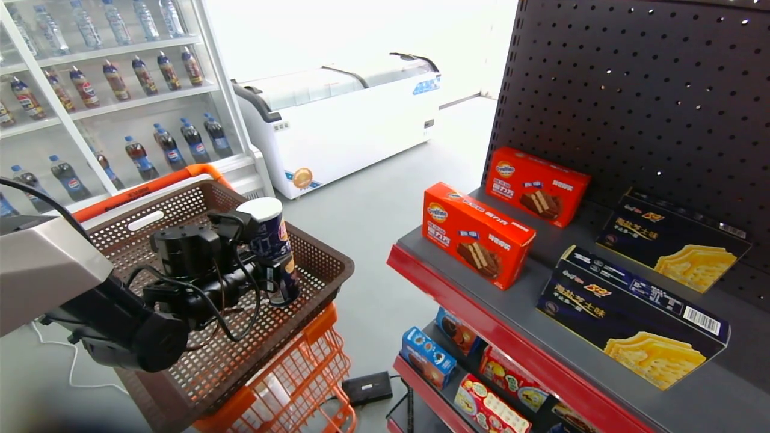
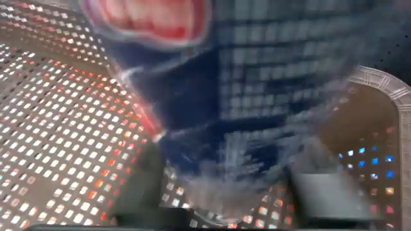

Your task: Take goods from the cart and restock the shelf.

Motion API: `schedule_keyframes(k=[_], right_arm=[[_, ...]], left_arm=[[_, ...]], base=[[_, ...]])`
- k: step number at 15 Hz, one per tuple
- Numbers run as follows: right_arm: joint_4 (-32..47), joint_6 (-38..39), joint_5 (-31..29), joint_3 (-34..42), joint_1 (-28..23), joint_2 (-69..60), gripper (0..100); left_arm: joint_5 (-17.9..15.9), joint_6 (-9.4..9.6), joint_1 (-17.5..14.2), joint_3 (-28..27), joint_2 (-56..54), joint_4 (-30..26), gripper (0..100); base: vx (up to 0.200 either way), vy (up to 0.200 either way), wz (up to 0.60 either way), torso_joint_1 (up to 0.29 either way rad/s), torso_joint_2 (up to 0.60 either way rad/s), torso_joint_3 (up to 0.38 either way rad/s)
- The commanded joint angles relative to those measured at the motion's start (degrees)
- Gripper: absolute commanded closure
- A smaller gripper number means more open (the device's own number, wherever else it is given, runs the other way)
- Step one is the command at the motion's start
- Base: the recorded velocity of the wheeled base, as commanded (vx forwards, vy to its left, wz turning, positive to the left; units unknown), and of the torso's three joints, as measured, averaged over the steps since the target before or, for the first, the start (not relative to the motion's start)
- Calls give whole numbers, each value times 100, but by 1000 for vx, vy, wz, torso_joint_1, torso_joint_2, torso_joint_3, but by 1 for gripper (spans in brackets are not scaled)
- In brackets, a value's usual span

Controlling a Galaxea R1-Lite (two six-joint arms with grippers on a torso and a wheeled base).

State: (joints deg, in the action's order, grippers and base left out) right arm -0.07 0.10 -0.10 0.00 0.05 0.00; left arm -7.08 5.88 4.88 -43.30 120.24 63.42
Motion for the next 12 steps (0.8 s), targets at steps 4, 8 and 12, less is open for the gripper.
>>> schedule_keyframes(k=[4,8,12], right_arm=[[-1,-1,1,0,4,0,0],[-1,8,1,0,4,0,0],[-1,-1,1,0,4,0,0]], left_arm=[[-4,116,145,76,-457,-40,100],[-171,186,321,-108,-1415,-778,100],[-1067,168,681,-258,-3006,-2474,100]], base=[[0,0,0,0,0,0],[0,0,0,0,0,0],[0,0,0,0,0,0]])
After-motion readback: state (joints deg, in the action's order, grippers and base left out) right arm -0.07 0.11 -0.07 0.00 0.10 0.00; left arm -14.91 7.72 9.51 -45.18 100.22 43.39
